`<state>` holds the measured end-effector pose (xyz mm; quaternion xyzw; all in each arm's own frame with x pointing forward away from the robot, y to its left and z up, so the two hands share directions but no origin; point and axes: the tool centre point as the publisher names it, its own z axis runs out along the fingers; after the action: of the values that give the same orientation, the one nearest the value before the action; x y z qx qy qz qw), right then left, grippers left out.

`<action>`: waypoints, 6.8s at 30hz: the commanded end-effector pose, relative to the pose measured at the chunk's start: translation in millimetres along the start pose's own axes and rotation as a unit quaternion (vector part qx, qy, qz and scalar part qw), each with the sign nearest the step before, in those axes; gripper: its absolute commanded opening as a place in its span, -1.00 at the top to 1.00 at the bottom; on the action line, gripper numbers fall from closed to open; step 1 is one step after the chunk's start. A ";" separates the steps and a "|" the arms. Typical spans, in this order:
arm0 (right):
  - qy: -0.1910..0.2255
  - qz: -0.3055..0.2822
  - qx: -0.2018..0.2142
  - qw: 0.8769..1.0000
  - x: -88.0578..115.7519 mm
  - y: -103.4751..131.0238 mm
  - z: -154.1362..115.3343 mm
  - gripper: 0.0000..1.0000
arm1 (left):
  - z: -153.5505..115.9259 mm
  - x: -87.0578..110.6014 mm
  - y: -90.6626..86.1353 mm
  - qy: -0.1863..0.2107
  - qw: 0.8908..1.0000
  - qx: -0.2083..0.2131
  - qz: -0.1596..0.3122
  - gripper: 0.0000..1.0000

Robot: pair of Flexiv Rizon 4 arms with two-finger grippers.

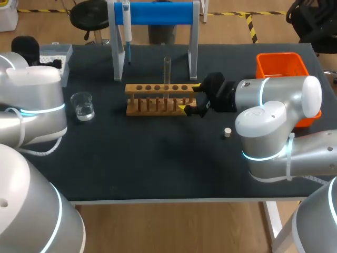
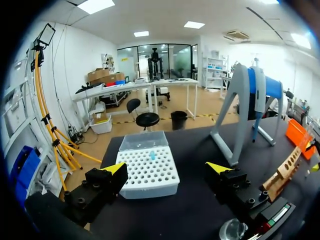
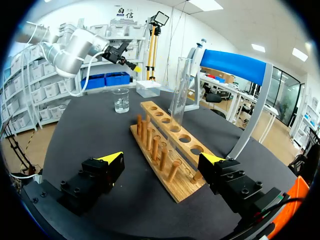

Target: Invert the test tube, pick up the pipette, mount the tip to pipette, aspirate from beaker and dispense into the tube, eject the tip, return the pipette, and cap with the stopper.

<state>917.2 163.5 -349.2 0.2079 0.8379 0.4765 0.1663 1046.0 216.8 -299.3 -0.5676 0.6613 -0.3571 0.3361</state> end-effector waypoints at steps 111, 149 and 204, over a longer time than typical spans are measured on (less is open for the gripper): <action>0.001 0.000 0.001 1.000 -0.4 0.4 -0.7 -1.00 | 86.3 -20.3 10.3 0.018 1.000 0.020 0.001 -0.22; 0.001 0.000 0.001 1.000 -0.4 0.4 -0.7 -1.00 | 113.9 -33.9 5.5 0.021 0.999 0.027 0.016 0.12; 0.001 0.000 0.001 1.000 -0.4 0.4 -0.7 -1.00 | 122.5 -29.8 10.7 0.041 0.998 0.017 0.033 0.55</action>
<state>917.2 163.5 -349.2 0.2079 0.8379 0.4765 0.1664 1147.9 235.5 -369.3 -0.5245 0.6860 -0.3806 0.3309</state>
